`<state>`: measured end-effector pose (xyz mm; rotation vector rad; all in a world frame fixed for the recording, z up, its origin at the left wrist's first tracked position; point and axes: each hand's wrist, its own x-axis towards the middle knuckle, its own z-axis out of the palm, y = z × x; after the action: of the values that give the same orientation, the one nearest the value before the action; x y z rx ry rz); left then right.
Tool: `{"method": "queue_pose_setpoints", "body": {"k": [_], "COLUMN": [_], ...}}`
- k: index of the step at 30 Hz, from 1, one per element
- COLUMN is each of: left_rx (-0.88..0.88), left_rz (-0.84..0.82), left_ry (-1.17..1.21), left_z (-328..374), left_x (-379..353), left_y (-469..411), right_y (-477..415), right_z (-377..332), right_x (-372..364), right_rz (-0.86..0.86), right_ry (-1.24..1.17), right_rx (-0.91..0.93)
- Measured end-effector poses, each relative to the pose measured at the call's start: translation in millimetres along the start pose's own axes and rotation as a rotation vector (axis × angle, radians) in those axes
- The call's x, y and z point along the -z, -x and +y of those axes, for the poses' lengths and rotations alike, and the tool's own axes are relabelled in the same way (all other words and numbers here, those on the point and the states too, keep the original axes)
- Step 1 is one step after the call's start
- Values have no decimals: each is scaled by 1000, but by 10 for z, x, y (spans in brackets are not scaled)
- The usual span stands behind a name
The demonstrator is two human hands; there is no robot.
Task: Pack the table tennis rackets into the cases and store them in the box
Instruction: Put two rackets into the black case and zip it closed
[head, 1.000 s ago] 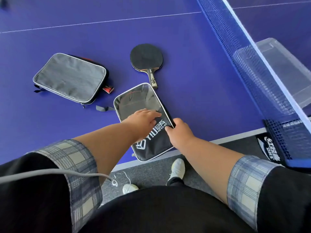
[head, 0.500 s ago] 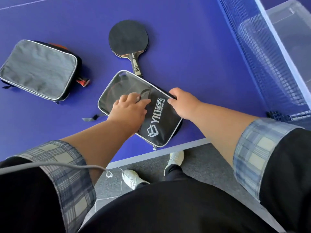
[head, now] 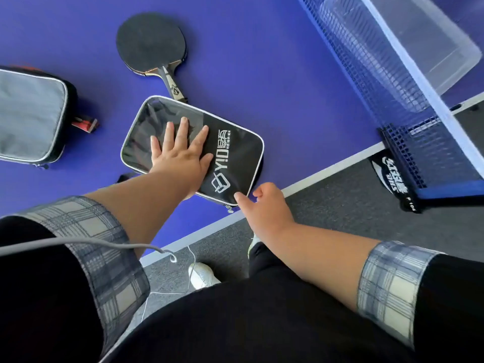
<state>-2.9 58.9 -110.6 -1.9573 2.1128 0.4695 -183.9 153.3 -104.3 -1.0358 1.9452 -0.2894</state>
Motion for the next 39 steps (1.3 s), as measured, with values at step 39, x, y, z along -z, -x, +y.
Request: {"method": "queue_pose_setpoints", "body": {"k": [39], "left_rx": [-32], "left_rz": [65], "left_ry": [-77], "left_z": [-144], "left_x": [9], "left_y": [-38], "right_y": [-950], "right_z": [-372], "right_x": [793], "right_rz": [60], "right_ry": [625], "right_rx": [330]}}
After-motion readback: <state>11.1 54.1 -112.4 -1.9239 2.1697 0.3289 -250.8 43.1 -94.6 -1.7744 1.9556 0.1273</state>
